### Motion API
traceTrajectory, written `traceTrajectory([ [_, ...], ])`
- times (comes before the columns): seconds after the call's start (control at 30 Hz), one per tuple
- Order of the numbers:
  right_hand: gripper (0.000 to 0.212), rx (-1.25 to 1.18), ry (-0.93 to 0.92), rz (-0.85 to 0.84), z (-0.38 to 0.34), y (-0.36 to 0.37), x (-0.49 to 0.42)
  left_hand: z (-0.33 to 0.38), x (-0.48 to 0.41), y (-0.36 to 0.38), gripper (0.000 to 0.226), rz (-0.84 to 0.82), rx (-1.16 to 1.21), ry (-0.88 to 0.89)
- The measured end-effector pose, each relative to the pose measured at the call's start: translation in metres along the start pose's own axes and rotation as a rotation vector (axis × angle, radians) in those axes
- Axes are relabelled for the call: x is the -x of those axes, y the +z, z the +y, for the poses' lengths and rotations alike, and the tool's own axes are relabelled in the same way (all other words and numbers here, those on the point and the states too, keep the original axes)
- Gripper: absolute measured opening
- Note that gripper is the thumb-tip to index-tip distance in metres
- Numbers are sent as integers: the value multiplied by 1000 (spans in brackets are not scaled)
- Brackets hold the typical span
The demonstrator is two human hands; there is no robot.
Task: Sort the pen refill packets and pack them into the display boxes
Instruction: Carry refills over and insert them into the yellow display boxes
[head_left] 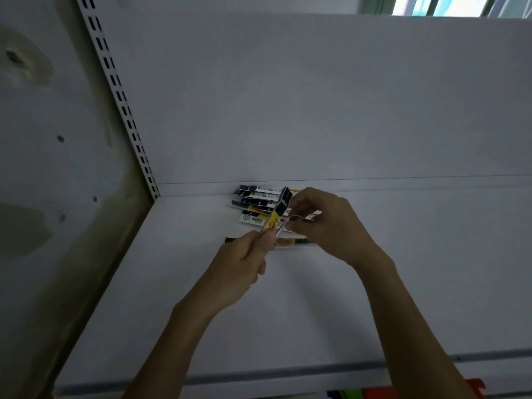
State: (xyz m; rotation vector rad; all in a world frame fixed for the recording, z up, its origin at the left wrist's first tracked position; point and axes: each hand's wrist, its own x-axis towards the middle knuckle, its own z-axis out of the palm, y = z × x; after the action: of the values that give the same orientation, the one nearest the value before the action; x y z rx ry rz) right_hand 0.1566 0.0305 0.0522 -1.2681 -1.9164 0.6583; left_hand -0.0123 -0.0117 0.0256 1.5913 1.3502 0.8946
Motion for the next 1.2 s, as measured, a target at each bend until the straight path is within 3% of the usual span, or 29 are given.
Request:
traceTrajectory([
  [0.17,28,78,56,224,31,-23,16,-7,-14,21,10,-57,-53,-6],
  [0.37,39,212,244,472,85,-106,79,35,-29,98,21,-119,26,110],
  [0.57,40,302,432,694,138,-229,181,104,-34,242,17,-269,-73,341],
  [0.7,42,408,519,742,177,-315,269,148,-26,362,21,-402,-74,490],
  [0.83,44,520,627,774,207,-395,345,187,-17,461,12,-530,-45,520],
  [0.97,46,579,667,857,231,-446,382,218,-20,536,13,-466,-171,590],
  [1.2,46,541,618,945,292,-517,367,268,-63,634,26,-435,-174,646],
])
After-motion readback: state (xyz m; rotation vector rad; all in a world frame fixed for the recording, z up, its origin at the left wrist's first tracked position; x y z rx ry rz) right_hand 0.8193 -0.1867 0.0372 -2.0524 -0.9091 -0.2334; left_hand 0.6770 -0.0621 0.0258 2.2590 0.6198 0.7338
